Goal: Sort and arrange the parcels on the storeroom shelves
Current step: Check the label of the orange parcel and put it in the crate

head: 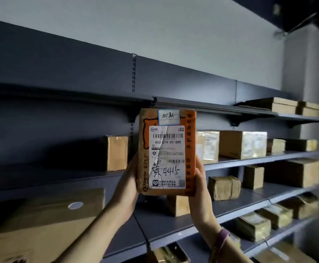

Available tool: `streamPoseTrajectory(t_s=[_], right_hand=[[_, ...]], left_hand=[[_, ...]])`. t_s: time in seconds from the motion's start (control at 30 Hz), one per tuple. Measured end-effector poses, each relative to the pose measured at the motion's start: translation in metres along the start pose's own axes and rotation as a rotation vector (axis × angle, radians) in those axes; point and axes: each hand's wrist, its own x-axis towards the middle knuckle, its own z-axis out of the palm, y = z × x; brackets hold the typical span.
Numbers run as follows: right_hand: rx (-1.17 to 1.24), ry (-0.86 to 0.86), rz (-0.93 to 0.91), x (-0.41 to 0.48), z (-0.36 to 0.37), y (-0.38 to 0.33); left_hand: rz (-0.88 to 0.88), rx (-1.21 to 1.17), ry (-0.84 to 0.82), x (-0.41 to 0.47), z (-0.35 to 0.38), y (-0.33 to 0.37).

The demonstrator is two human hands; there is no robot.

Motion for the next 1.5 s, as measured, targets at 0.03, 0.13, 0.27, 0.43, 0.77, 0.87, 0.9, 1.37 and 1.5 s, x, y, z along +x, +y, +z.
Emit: streamPoseTrajectory(t_s=[0.03, 0.13, 0.27, 0.43, 0.77, 0.87, 0.9, 1.37, 1.5], right_hand=[[-0.019, 0.033, 0.007, -0.008, -0.025, -0.011], [-0.1, 0.087, 0.039, -0.034, -0.089, -0.039], [-0.218, 0.219, 0.056, -0.063, -0.176, -0.084], [-0.399, 0.379, 0.051, -0.085, -0.269, -0.132], [-0.531, 0.572, 0.013, -0.083, -0.432, -0.14], [-0.605, 0.637, 0.014, -0.06, -0.486, -0.123], [-0.625, 0.656, 0.017, -0.049, -0.503, -0.118], [-0.653, 0.806, -0.024, 0.056, -0.729, -0.073], [-0.68, 0.818, -0.02, 0.071, -0.813, -0.065]], left_hand=[[-0.027, -0.042, -0.058, -0.001, 0.025, -0.008], [-0.058, -0.171, -0.19, -0.002, 0.094, -0.035], [-0.081, -0.26, -0.362, -0.003, 0.196, -0.067], [-0.143, -0.38, -0.491, 0.011, 0.313, -0.094], [-0.183, -0.467, -0.763, 0.065, 0.482, -0.186], [-0.172, -0.48, -0.76, 0.1, 0.524, -0.218], [-0.166, -0.476, -0.758, 0.115, 0.538, -0.226], [-0.179, -0.481, -0.845, 0.268, 0.728, -0.349], [-0.171, -0.477, -0.844, 0.297, 0.796, -0.387]])
